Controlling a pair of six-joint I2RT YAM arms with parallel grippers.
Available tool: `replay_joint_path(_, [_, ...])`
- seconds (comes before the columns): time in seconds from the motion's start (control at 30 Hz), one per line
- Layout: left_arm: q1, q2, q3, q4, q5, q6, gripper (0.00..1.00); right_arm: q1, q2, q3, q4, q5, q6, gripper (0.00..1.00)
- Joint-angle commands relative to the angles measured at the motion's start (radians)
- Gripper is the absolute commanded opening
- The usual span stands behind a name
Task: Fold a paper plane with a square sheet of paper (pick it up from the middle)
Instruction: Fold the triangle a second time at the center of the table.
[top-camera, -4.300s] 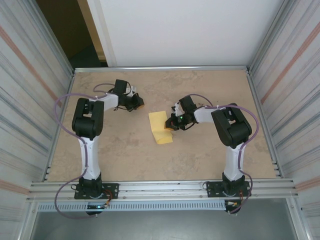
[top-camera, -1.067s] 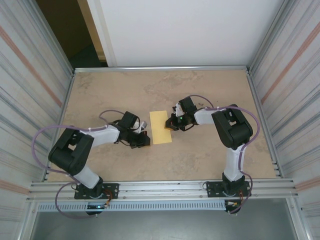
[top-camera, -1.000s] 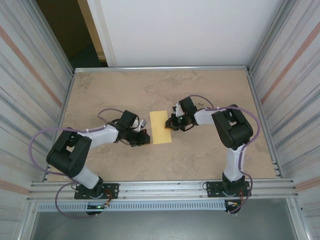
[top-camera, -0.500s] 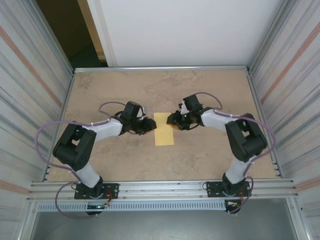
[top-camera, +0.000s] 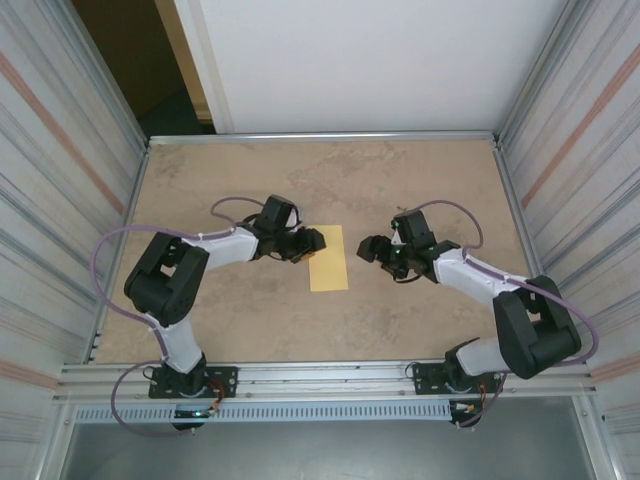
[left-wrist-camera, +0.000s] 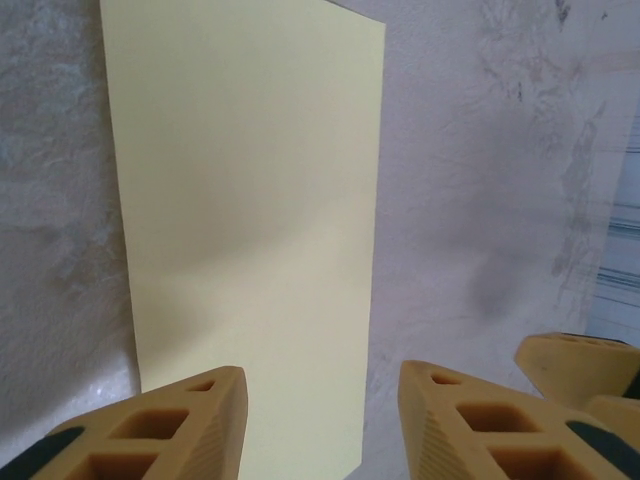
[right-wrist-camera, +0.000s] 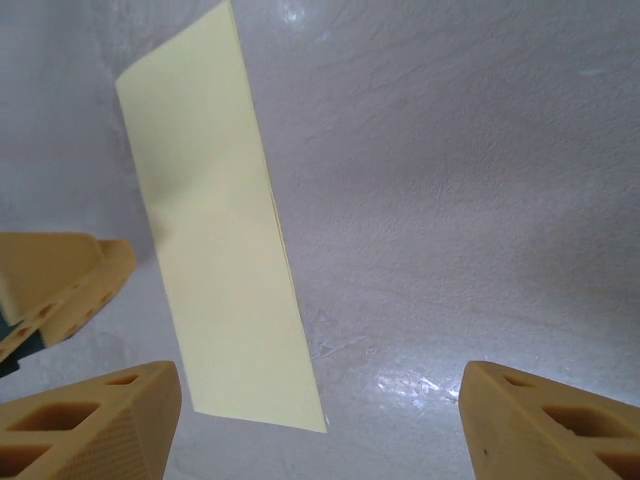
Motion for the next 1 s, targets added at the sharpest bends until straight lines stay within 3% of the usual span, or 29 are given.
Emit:
replay_joint_path(0.0, [-0.003, 0.030, 0.040, -0.036, 0.000, 0.004, 0.46, 0.000, -0.044, -0.033, 0.038, 0.000, 0.054, 0.74])
replay_joint_path(0.4, [0.014, 0.121, 0.108, -0.077, 0.008, 0.041, 0.46, 0.056, 0.015, -0.001, 0.009, -0.045, 0.070, 0.71])
replay_joint_path(0.57, [0.014, 0.133, 0.100, -0.130, -0.005, 0.035, 0.45, 0.066, 0.070, 0.022, 0.021, -0.159, 0.090, 0.68])
replay_joint_path(0.7, [0.015, 0.139, 0.089, -0.169, -0.034, 0.002, 0.44, 0.094, 0.140, 0.058, 0.017, -0.217, 0.114, 0.62])
replay_joint_path(0.97, [0.022, 0.170, 0.105, -0.225, -0.027, -0.016, 0.43, 0.141, 0.227, 0.096, -0.003, -0.200, 0.131, 0.52])
